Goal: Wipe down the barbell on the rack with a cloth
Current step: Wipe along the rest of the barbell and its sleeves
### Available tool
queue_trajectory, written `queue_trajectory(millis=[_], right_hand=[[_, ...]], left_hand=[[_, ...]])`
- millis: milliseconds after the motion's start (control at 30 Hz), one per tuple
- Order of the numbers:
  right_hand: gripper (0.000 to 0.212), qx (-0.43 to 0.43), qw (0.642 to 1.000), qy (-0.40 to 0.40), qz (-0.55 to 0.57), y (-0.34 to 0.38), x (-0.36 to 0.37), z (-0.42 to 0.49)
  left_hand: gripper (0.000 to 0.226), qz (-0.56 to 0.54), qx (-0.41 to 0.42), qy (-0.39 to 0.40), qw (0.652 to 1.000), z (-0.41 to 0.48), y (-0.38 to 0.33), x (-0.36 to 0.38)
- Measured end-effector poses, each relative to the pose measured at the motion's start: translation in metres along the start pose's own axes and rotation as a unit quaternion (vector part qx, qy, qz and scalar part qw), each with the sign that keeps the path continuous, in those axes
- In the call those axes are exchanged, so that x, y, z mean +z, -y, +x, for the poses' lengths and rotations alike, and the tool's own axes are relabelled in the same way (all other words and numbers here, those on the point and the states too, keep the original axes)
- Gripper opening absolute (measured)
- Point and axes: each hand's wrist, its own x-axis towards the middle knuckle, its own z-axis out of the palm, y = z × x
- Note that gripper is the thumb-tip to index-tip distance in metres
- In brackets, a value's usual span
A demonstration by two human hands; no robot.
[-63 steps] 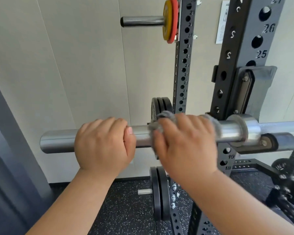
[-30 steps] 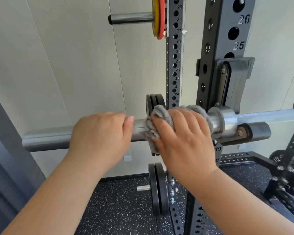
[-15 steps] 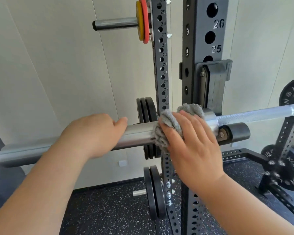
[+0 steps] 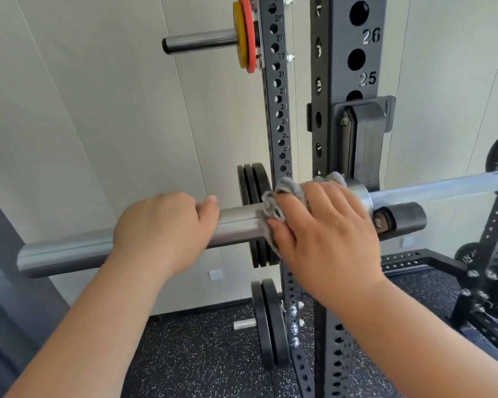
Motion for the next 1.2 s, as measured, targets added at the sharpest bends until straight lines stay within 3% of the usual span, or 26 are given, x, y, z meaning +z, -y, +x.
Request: queue_trajectory(millis=[100, 200, 300, 400, 533, 700, 800, 900, 967, 1067, 1133, 1200], right_hand=[[0.037, 0.06, 0.997, -0.041, -0.001, 0.021, 0.008, 0.005], [0.039, 0.016, 1.0, -0.02, 0.001, 0.033, 0.016, 0.014], [0.043, -0.024, 0.999, 0.024, -0.009, 0.018, 0.01, 0.025], [0.046, -0.006, 0.998, 0.061, -0.028, 0.003, 0.002, 0.031], [0.043, 0.021, 0.998, 0.048, -0.02, 0.008, 0.0, 0.006], [0.034, 0.0, 1.0, 0.003, 0.023, 0.041, 0.016, -0.009], [0.041, -0.04, 0.999, 0.031, 0.016, 0.026, 0.011, 0.006], [0.043, -0.003, 0.998, 0.059, -0.019, 0.0, -0.004, 0.007], [0.04, 0.02, 0.997, 0.058, -0.04, 0.001, -0.007, -0.003], [0.037, 0.046, 0.997, 0.051, -0.025, 0.019, 0.001, -0.012], [0.036, 0.008, 0.999, 0.044, 0.002, 0.024, 0.006, -0.009], [0.035, -0.042, 0.997, 0.06, 0.003, 0.014, 0.002, -0.003]], left_hand=[[0.066, 0.008, 0.003, -0.022, 1.0, -0.002, -0.001, 0.003], [0.066, 0.023, 0.003, -0.066, 0.998, -0.004, 0.0, 0.009], [0.047, -0.019, 0.043, -0.159, 0.986, -0.025, -0.007, 0.021], [0.041, -0.015, 0.049, -0.17, 0.984, -0.044, -0.014, 0.039], [0.039, 0.017, 0.048, -0.196, 0.979, -0.035, -0.009, 0.041], [0.054, 0.042, 0.035, -0.128, 0.99, -0.015, -0.013, 0.02], [0.06, 0.036, 0.021, -0.069, 0.997, -0.005, -0.01, 0.012], [0.064, -0.006, 0.021, -0.001, 1.0, 0.004, -0.009, 0.003], [0.064, -0.002, 0.027, 0.0, 1.0, 0.004, -0.011, 0.003], [0.056, -0.018, 0.032, -0.075, 0.997, -0.001, -0.01, 0.01], [0.043, -0.05, 0.079, -0.177, 0.98, -0.008, -0.014, 0.015], [0.035, -0.059, 0.123, -0.23, 0.964, -0.018, -0.025, 0.021]])
